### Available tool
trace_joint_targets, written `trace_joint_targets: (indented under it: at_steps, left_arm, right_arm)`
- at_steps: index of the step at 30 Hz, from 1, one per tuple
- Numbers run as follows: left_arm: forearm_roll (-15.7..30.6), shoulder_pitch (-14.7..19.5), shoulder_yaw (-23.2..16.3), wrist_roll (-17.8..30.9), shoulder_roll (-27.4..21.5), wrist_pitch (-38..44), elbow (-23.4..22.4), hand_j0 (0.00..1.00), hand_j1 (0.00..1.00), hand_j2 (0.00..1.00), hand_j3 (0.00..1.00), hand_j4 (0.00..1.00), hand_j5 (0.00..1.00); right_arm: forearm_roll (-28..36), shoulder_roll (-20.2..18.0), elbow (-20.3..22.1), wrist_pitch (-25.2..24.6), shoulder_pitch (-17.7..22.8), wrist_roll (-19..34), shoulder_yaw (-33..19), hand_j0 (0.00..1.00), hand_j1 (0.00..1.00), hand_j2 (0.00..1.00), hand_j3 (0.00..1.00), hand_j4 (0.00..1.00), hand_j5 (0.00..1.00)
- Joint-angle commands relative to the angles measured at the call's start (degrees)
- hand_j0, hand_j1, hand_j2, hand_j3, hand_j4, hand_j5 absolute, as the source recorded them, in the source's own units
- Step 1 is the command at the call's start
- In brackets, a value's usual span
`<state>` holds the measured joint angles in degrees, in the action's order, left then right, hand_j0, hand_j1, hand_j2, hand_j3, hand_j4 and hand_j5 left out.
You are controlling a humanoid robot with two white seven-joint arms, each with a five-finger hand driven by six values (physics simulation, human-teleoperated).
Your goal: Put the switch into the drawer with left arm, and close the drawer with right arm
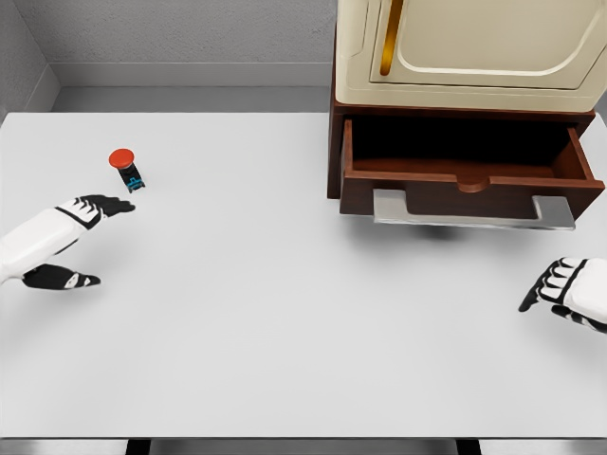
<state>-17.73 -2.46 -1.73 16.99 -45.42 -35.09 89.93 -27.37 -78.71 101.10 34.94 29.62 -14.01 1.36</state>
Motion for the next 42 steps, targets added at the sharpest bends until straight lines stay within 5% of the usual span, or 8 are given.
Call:
trace_joint_targets:
  at_steps: [1,13,17,22,27,32,36,42]
  left_arm:
    - [0.32,-0.09,0.06,-0.03,-0.02,0.09,-0.20,1.00,1.00,1.00,1.00,1.00,1.00]
    - [7.09,1.67,5.95,-0.20,8.06,0.09,5.60,1.00,1.00,1.00,1.00,1.00,1.00]
    - [7.18,7.29,3.05,-0.03,8.41,0.09,4.90,1.00,1.00,1.00,1.00,1.00,1.00]
    - [7.09,14.94,-5.65,0.85,8.41,5.03,-2.13,1.00,1.00,1.00,1.00,1.00,1.00]
    - [14.83,17.84,-7.50,11.40,8.68,15.22,-4.94,1.00,1.00,1.00,1.00,1.00,1.00]
    - [21.77,23.99,-7.23,11.58,10.70,15.93,-12.06,1.00,1.00,1.00,1.00,1.00,1.00]
    - [24.76,27.16,-7.41,11.93,13.77,17.77,-19.62,1.00,1.00,1.00,1.00,1.00,1.00]
    - [25.20,27.60,-7.15,13.42,17.29,19.09,-24.36,1.00,1.00,1.00,1.00,1.00,1.00]
  right_arm:
    - [0.30,-0.39,0.23,0.06,0.00,0.04,-0.04,0.59,0.59,0.59,0.59,0.59,0.59]
    - [0.39,-1.27,0.23,0.06,-0.97,0.04,-0.57,0.62,0.62,0.62,0.62,0.62,0.62]
    - [0.39,-2.67,0.23,0.06,-2.55,0.04,-0.74,0.63,0.63,0.63,0.63,0.63,0.63]
    - [0.48,-2.59,0.23,0.06,-2.46,0.12,-0.74,0.67,0.67,0.67,0.67,0.67,0.67]
    - [0.48,-2.23,0.23,0.06,-2.55,0.21,-0.66,0.66,0.66,0.66,0.66,0.66,0.66]
    - [0.39,-1.71,0.23,0.06,-2.64,0.30,-0.66,0.60,0.60,0.60,0.60,0.60,0.60]
    - [0.39,-1.62,0.23,0.06,-2.64,0.21,-0.57,0.36,0.36,0.36,0.36,0.36,0.36]
    - [0.39,-1.62,0.23,0.06,-2.72,0.21,-0.57,0.39,0.39,0.39,0.39,0.39,0.39]
